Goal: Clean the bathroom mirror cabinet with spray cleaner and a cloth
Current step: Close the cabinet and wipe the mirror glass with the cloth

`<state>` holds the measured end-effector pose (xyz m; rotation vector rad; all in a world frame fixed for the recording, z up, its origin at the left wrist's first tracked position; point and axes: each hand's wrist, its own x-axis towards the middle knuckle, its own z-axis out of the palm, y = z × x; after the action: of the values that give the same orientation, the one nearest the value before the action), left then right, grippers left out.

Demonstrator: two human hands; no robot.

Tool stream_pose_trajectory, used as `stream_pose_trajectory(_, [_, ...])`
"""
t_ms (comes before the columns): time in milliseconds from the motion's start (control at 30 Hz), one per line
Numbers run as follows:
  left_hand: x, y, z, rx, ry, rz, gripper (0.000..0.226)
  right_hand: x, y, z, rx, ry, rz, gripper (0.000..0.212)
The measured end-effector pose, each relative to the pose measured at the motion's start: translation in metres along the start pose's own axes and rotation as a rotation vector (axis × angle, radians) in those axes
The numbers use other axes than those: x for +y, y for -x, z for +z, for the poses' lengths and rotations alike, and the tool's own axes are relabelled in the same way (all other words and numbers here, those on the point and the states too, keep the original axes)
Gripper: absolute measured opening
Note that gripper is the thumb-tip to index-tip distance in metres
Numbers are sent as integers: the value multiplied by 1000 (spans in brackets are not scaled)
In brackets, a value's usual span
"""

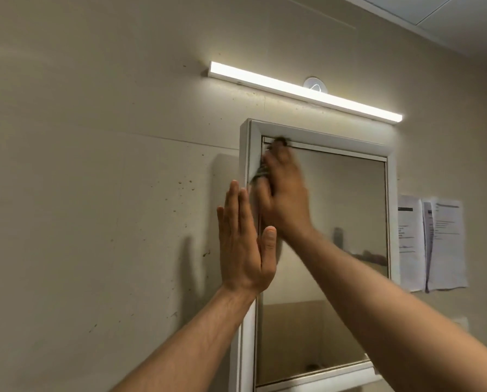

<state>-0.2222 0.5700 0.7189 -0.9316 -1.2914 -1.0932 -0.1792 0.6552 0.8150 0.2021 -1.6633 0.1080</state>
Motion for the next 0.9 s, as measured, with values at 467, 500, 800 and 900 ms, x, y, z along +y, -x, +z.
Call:
stream_pose_trajectory(467, [0, 2, -1, -68, -72, 131, 78, 7, -7, 1, 111, 65, 261, 62])
stream_pose_trajectory(500, [2, 0, -1, -39, -59, 117, 78, -3, 5, 8, 33, 67, 71, 59])
stream_pose_trajectory(800, [9, 16, -4, -27, 66, 39, 79, 23, 262, -1, -324, 120, -390, 59])
stream_pose_trajectory(900, [6, 19, -4, -41, 64, 28, 78, 28, 268, -7, -363, 179, -421, 59])
